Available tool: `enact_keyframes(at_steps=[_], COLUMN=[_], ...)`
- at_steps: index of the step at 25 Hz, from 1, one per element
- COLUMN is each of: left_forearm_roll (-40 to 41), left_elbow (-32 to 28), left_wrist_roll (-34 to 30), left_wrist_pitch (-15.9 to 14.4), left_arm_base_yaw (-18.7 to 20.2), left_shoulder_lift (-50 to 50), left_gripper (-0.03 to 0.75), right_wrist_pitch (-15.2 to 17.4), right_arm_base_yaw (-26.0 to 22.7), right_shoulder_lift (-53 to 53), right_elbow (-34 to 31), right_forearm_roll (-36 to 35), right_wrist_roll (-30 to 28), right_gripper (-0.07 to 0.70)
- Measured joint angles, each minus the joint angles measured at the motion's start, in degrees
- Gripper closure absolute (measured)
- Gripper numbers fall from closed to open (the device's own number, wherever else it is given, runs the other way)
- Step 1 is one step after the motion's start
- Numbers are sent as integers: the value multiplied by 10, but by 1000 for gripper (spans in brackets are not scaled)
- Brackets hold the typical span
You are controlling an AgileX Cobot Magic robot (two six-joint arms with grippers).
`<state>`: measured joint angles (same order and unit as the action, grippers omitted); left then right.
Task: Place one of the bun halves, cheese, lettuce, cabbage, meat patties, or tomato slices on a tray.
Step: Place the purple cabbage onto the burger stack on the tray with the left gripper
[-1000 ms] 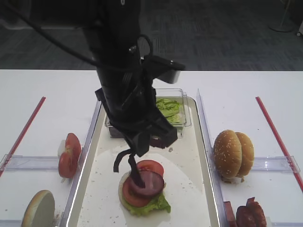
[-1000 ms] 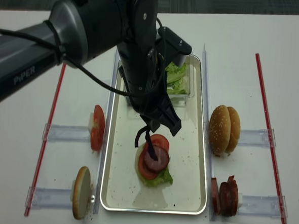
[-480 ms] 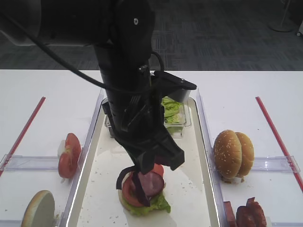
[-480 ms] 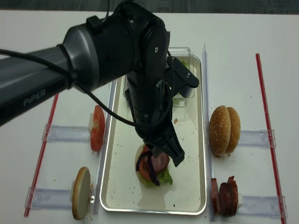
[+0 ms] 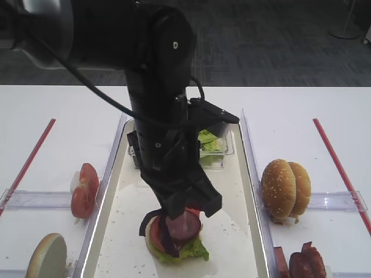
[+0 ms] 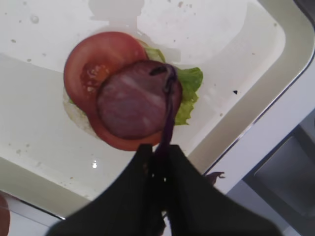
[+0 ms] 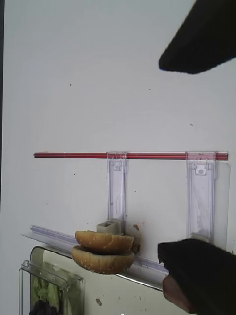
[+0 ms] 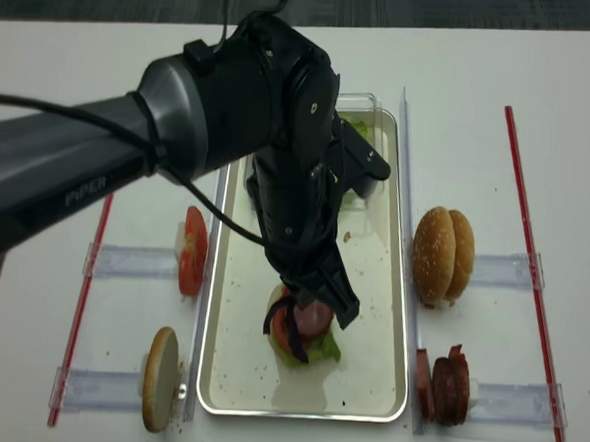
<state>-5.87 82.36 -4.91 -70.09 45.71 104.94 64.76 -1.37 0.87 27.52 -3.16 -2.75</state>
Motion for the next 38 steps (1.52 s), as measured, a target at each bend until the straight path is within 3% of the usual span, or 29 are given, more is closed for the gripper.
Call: enact_keyframes(at_steps=[13, 21, 38], left_forearm_roll=[11, 11, 11], left_elbow=[0, 1, 17], left_wrist_roll=[-17, -22, -27], left_wrist_pitch=[3, 26, 13], left_arm_base_yaw=[0, 0, -29], left_shoulder_lift=[30, 43, 55], left_gripper=[683, 683, 683], right_wrist_pitch=[0, 0, 0], right_arm_base_yaw=[0, 0, 0], right_shoulder_lift=[0, 0, 0], right_elbow=[0, 0, 0], right_forearm_roll=[0, 1, 1], right_wrist_roll=[1, 1, 1], right_gripper=[-60, -60, -60])
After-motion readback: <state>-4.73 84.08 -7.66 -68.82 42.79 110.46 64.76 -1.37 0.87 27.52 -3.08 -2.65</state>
